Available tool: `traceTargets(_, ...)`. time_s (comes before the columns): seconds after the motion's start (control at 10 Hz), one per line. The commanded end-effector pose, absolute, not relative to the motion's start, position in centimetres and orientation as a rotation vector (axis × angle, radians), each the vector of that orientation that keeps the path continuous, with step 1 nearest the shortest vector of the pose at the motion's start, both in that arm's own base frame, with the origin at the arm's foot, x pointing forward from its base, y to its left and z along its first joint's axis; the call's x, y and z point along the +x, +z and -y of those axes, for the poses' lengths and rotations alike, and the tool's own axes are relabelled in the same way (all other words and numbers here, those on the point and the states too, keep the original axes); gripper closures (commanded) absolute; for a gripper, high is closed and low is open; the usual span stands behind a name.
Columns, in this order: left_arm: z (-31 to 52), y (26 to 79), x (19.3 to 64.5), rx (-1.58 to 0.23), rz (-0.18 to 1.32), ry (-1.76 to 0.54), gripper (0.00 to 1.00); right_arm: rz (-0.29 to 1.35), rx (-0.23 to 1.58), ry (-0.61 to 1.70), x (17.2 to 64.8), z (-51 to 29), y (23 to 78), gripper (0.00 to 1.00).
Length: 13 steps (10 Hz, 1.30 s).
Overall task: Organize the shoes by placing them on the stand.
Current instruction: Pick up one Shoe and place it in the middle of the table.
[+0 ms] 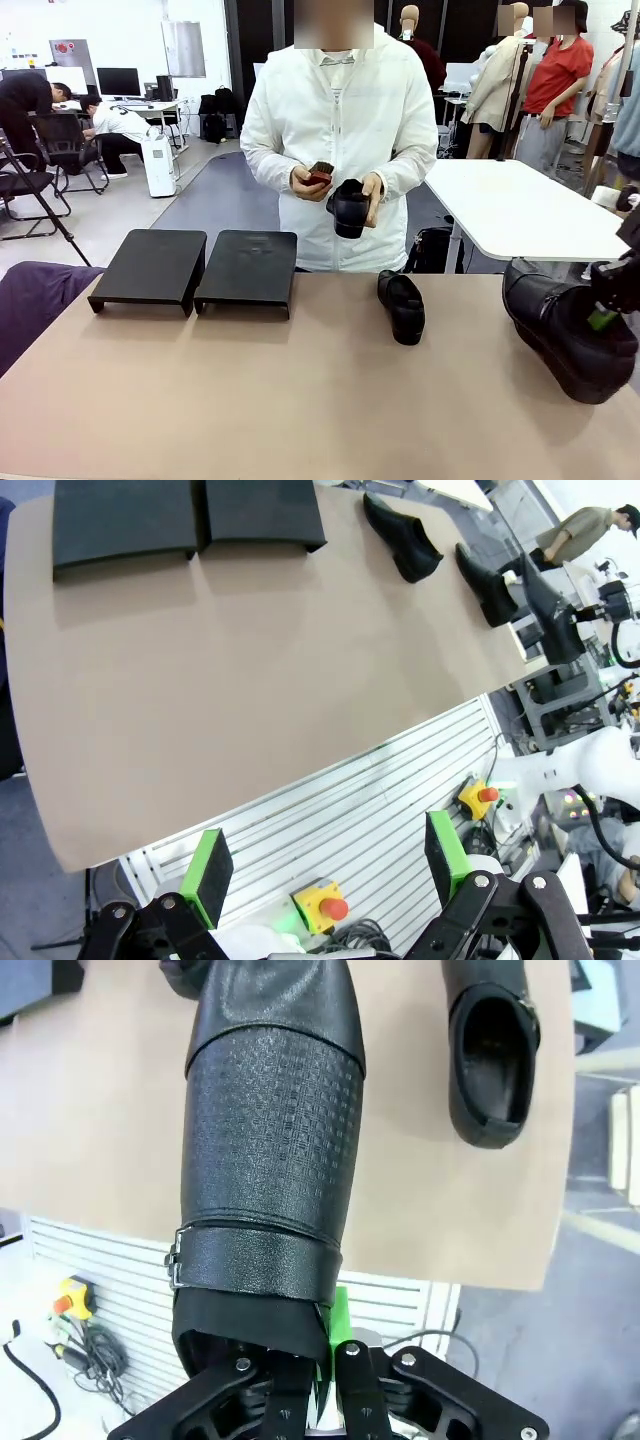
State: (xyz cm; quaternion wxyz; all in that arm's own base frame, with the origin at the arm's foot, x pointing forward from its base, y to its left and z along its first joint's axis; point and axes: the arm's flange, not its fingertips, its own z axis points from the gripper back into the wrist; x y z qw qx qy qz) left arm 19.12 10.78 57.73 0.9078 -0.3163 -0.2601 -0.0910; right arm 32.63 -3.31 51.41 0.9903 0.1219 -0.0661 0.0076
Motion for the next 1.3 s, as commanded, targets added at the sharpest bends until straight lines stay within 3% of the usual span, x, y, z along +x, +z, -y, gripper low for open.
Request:
traceTargets(0.0, -10.9, 57.7, 19.0, -0.667, 0.546, -0.203, 0.0, 0.153, 0.252, 0.011, 31.7, 3.6, 51.7, 1.0)
traceTargets(0.4, -10.9, 57.7, 19.0, -0.667, 0.546, -0.203, 0.0, 0.224, 0.108, 0.125, 33.6, -11.2, 53.8, 1.0)
traceTargets(0.6, -10.9, 57.7, 19.0, -0.667, 0.546, -0.203, 0.0, 0.198, 0.149, -0.017, 34.2, -5.4, 54.9, 1.0)
traceTargets(0.9, -10.9, 57.7, 19.0, -0.667, 0.546, -0.203, 0.0, 0.191, 0.219, -0.329, 29.7, 9.1, 56.1, 1.0)
traceTargets(1.2, -10.9, 57.7, 19.0, -0.667, 0.546, -0.203, 0.0, 0.179, 0.266, -0.399, 29.2, 10.9, 53.7, 1.0)
